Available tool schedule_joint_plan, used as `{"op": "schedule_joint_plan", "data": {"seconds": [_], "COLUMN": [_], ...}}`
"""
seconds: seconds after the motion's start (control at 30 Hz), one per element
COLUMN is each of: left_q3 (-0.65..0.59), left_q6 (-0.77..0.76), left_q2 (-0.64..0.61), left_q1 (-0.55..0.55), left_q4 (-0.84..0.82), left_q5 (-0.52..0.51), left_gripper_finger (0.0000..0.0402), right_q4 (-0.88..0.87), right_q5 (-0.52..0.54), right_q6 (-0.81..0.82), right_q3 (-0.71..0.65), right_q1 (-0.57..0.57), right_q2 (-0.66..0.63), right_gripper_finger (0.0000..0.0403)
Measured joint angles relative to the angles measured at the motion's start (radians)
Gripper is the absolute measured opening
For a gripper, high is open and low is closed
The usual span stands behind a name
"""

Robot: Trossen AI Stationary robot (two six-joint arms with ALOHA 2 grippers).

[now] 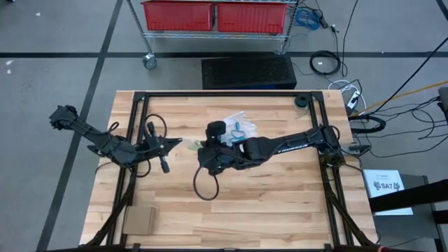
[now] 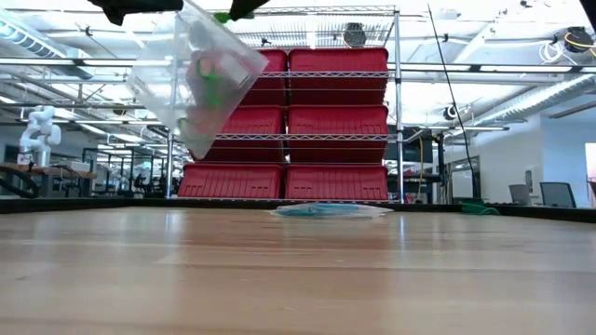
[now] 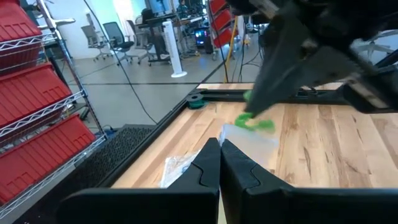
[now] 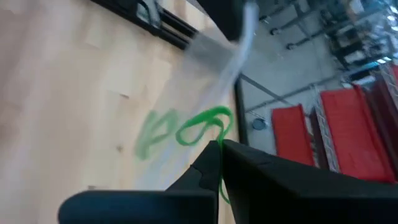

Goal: Sort rubber bands
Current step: Put the green rubber band into the open transparent zip lock bag

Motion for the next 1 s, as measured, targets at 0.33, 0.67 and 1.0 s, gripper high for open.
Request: {"op": "schedule_joint_plan", "data": {"seconds": [0.33, 0.67, 1.0], "left_q3": [0.0, 0.0, 0.002], "left_q6": [0.0, -0.028, -0.02], "left_q2": [0.0, 0.035, 0.108], "left_q1": [0.0, 0.014, 0.066], "left_q4": [0.0, 0.071, 0.168], "left_q5": [0.0, -0.036, -0.033], "left_gripper_finger": [0.0, 0.0, 0.0], "right_q4": [0.0, -0.023, -0.024], "right_q5": [0.061, 0.344, 0.463], "right_q6": [-0.009, -0.143, -0.186], "right_q3": [0.038, 0.083, 0.083], "right_q1": [0.022, 0.06, 0.05], "right_q2": [0.002, 0.005, 0.049], "right_gripper_finger": [0.0, 0.0, 0.0]}}
